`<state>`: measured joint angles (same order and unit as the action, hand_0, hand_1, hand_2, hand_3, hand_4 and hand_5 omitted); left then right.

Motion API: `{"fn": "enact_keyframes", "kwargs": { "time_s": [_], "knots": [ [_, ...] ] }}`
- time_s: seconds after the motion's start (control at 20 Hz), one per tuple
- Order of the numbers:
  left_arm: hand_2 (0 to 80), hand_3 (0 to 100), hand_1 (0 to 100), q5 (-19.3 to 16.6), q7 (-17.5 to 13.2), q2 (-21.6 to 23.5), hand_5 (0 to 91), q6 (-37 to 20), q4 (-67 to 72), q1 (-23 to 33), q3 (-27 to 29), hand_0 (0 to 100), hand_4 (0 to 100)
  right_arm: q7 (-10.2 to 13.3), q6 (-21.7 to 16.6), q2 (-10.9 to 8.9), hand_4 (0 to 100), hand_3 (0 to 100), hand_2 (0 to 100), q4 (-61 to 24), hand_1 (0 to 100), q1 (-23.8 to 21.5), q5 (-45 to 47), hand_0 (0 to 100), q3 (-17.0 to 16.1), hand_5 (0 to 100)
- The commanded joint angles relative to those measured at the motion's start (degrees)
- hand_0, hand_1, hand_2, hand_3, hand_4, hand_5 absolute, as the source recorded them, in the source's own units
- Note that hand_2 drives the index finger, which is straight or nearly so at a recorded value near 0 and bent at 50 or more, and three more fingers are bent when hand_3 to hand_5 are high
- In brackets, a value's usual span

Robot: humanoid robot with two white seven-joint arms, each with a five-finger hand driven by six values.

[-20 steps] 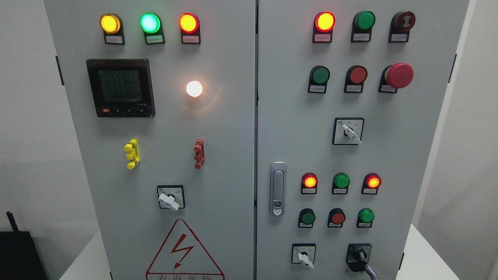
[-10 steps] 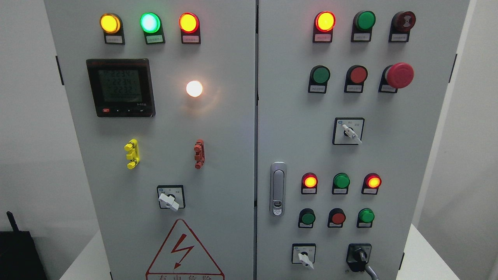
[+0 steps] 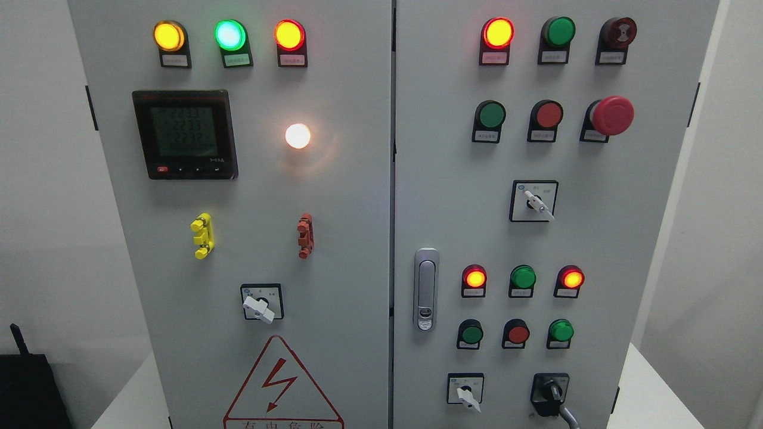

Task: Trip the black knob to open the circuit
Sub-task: 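Raise the right hand up to the black rotary knob, then grip the black rotary knob with the right hand and twist it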

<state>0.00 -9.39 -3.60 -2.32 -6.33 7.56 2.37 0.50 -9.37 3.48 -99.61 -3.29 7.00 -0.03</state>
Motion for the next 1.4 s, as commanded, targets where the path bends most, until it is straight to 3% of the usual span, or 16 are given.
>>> {"fn": "enact_keyframes", "kwargs": {
  "time_s": [0.0,1.35],
  "knots": [
    [0.0,0,39,-1.3,0.0,0.0,0.0,0.0,0.0,0.0,0.0,12,0,0.0,0.0,0.13,100,100,0,-0.1,0,0.0,-0.1,0,0.8,100],
    [0.0,0,39,-1.3,0.0,0.0,0.0,0.0,0.0,0.0,0.0,12,0,-0.1,0.1,0.3,100,100,0,-0.1,0,0.0,-0.3,0,2.8,100]
  ]
}}
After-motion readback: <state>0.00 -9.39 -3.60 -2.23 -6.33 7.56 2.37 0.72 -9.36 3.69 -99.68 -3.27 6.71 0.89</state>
